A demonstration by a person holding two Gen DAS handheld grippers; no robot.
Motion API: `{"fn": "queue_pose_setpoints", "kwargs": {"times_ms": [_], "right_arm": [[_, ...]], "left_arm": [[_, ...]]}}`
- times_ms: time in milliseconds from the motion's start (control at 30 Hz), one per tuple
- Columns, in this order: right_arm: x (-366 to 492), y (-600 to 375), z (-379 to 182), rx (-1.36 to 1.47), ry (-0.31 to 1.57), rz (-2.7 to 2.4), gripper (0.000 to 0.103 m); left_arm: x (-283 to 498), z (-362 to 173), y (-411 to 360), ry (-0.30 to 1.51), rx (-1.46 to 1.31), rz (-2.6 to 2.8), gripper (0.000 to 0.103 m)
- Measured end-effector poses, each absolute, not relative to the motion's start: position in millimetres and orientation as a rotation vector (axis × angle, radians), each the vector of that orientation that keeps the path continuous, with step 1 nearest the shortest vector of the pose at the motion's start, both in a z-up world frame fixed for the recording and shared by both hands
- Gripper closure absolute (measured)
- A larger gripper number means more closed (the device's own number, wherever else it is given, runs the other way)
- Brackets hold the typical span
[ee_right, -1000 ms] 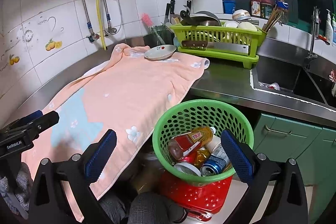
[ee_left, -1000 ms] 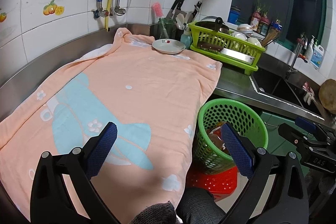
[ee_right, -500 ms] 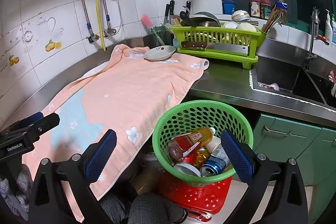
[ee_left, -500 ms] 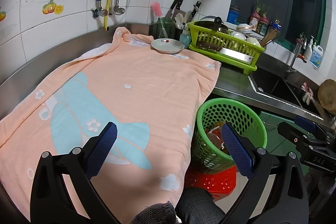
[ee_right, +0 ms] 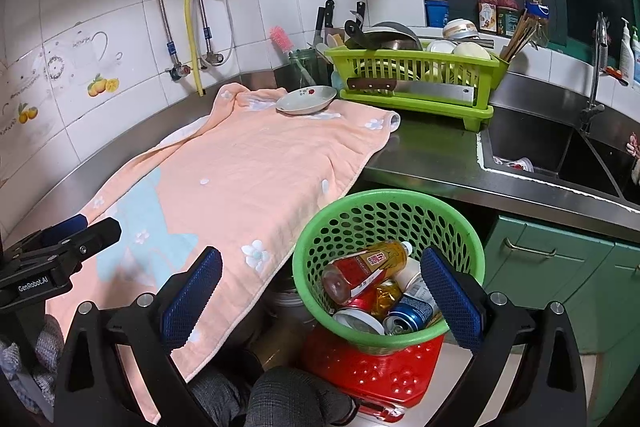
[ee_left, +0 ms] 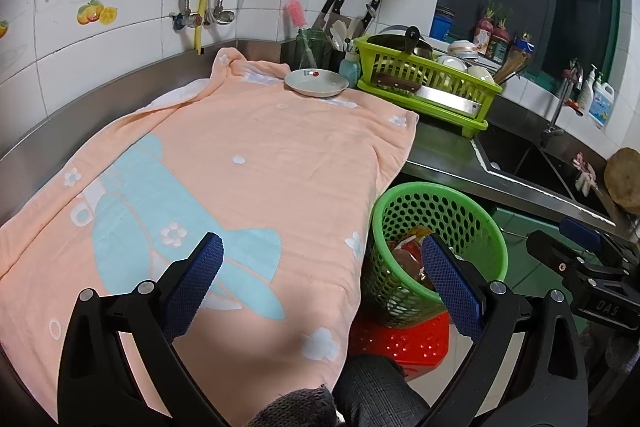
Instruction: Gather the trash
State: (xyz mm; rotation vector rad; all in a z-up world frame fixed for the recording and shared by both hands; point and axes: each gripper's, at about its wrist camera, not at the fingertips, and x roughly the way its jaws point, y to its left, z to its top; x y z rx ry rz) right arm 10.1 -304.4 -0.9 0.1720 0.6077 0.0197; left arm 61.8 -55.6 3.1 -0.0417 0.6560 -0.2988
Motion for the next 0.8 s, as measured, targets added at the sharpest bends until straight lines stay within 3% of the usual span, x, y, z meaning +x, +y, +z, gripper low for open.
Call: {"fn": "queue_pose_setpoints", "kwargs": {"times_ms": [800], "right_arm": [[8.9,-299.1,-5.3,0.185,0.606,0.017,0.007]], "left_arm": [[60.3,-4.6,-57.0,0.653,-0.051,-0.295,0.005]]}}
